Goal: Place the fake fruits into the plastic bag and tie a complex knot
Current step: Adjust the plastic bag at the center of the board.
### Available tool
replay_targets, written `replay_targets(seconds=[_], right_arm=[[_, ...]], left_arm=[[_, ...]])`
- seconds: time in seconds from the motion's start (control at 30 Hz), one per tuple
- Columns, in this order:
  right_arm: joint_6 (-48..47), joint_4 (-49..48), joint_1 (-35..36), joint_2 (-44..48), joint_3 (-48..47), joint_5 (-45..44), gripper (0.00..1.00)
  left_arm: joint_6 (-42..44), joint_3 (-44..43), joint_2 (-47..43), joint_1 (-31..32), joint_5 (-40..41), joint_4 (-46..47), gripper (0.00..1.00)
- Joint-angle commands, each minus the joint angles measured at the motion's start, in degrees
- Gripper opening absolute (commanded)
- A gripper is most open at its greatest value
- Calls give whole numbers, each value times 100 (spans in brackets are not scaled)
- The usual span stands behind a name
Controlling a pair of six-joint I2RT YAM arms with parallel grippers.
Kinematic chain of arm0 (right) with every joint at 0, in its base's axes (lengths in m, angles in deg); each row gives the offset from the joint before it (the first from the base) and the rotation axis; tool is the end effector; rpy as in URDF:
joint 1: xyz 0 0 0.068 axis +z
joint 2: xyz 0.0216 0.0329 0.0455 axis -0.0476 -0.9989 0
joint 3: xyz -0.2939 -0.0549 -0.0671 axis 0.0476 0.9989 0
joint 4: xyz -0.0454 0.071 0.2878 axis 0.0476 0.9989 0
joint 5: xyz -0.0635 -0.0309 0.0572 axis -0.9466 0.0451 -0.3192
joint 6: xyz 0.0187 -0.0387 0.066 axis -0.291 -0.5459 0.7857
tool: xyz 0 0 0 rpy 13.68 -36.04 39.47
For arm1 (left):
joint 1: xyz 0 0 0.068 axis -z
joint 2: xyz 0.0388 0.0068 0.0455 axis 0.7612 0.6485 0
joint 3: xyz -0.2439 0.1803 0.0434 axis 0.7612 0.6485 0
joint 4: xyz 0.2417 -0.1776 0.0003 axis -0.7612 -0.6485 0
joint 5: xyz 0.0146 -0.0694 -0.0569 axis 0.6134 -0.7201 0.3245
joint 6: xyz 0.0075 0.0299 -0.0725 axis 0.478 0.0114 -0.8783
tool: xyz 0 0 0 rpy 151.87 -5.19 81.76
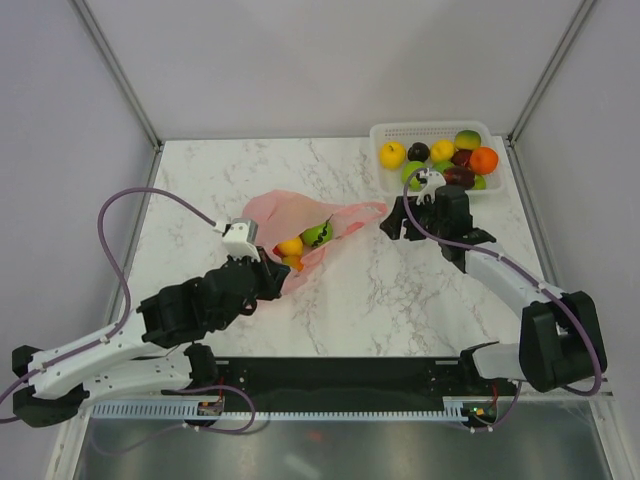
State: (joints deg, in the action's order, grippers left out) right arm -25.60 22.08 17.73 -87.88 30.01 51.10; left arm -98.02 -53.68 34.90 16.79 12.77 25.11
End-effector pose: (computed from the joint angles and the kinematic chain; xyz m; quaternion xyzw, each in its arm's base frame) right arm 0.3210 0.1065 0.2381 -0.0703 0.8624 0.2518 0.4335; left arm 0.1131 -0.1625 0.3532 0.0034 0.8295 -0.2654 0.4914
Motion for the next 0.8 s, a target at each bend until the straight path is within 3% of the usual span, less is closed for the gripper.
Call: replay_targets(seconds=[0.0, 0.27, 0.77], right_arm=[[382, -744, -24, -261, -69, -391, 78], [1191, -1729, -85, -1351, -350, -251, 74], [2307, -3128, -85, -2793, -560, 31, 79]], left_arm=[[167, 14, -204, -45, 287, -206, 2], [105, 128, -327, -54, 252, -285, 2], [-27, 128, -644, -63, 112, -478, 2]])
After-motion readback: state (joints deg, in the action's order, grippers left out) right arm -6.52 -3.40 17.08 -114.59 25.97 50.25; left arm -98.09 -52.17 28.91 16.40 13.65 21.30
